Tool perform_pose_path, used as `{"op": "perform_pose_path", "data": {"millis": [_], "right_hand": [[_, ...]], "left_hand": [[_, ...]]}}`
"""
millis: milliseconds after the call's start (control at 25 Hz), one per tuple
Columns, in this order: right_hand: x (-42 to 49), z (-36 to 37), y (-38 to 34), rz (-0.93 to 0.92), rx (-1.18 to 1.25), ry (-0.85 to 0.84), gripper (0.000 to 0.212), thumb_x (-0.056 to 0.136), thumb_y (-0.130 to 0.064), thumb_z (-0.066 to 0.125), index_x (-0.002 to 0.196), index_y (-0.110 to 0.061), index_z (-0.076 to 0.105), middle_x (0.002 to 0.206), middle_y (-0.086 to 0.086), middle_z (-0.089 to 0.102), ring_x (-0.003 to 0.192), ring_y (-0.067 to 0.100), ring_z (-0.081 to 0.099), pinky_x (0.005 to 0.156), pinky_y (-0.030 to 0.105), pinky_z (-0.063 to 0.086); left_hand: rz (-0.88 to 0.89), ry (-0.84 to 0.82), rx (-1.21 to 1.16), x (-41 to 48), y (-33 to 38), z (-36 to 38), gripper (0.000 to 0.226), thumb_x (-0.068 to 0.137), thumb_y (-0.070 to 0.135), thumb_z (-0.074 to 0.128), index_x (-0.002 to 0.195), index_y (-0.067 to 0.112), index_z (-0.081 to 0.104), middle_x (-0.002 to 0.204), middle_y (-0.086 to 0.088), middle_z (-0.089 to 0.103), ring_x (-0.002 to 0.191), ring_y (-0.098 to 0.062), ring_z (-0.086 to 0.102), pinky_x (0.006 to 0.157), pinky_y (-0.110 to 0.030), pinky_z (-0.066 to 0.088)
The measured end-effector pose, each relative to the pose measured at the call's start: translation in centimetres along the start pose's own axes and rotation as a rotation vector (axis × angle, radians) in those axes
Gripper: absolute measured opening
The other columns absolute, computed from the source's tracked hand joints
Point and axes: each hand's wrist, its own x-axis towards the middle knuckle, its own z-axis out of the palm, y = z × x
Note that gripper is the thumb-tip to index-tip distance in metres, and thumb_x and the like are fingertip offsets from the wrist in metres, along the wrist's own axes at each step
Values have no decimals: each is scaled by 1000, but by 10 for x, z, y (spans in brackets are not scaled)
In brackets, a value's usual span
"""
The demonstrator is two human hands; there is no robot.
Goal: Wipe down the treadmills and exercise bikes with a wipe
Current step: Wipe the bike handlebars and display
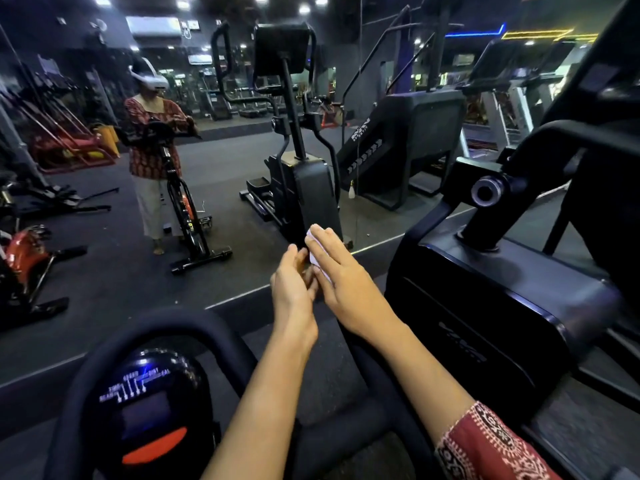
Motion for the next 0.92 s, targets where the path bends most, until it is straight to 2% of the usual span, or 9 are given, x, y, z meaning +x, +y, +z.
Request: {"op": "perform_pose_path", "data": {"millis": [120,240,320,360,480,560,640,800,920], "right_hand": [[-50,-13,-5,-26,47,-21,46,98,-11,42,143,0,40,154,3,26,145,16,14,116,14,11],[-99,-28,-10,40,108,-163,45,100,-15,46,144,-4,39,155,-4,23,146,9,8,113,9,10],[-127,-43,-18,119,199,-237,43,101,-16,47,143,-7,42,152,-10,25,145,3,8,109,4,12],[-139,-49,-22,158,233,-242,41,100,-16,49,141,-9,45,150,-12,29,144,2,12,108,3,14],[-157,-73,-24,247,214,-217,37,92,-13,63,129,-12,60,136,-11,50,134,5,39,106,8,29],[-143,-86,-19,325,175,-146,33,85,-8,69,118,-13,69,123,-4,64,119,3,55,100,9,37],[-115,-86,-13,366,219,11,35,86,-5,67,120,-9,66,124,3,64,114,-2,53,98,5,36],[-96,-46,-25,344,271,-144,51,96,-2,51,145,-7,37,153,2,31,139,6,25,109,6,17],[-132,-49,-38,469,218,-61,44,97,-2,47,141,-5,44,146,10,45,136,21,40,107,20,31]], "left_hand": [[38,-9,167,-18,-6,-5,24,100,23,44,85,15,61,82,5,65,80,-7,61,64,-17,50],[51,-13,311,-35,-12,-7,21,98,25,48,80,20,59,93,0,62,85,-9,58,77,-28,52],[78,-60,486,-44,-23,-12,20,90,36,56,95,21,68,114,0,63,105,-14,56,97,-40,48],[76,-90,581,-50,-29,-16,36,83,43,59,110,20,68,124,2,61,117,-15,53,104,-43,42],[38,-149,779,-71,-45,-30,56,83,45,63,131,17,56,134,1,57,125,-16,50,109,-41,37],[120,-190,964,-82,-53,-39,47,92,33,58,135,16,52,132,-1,58,114,-13,57,106,-31,39],[227,-234,1157,-92,-57,-46,46,95,29,55,138,17,49,127,-2,62,107,-12,61,97,-22,42],[446,-306,1526,-112,-65,-60,36,95,28,52,129,18,58,123,-5,64,116,-24,57,95,-35,45],[690,-306,1650,-121,-71,-73,35,94,27,55,126,14,60,124,-3,64,112,-26,60,93,-36,47]]}}
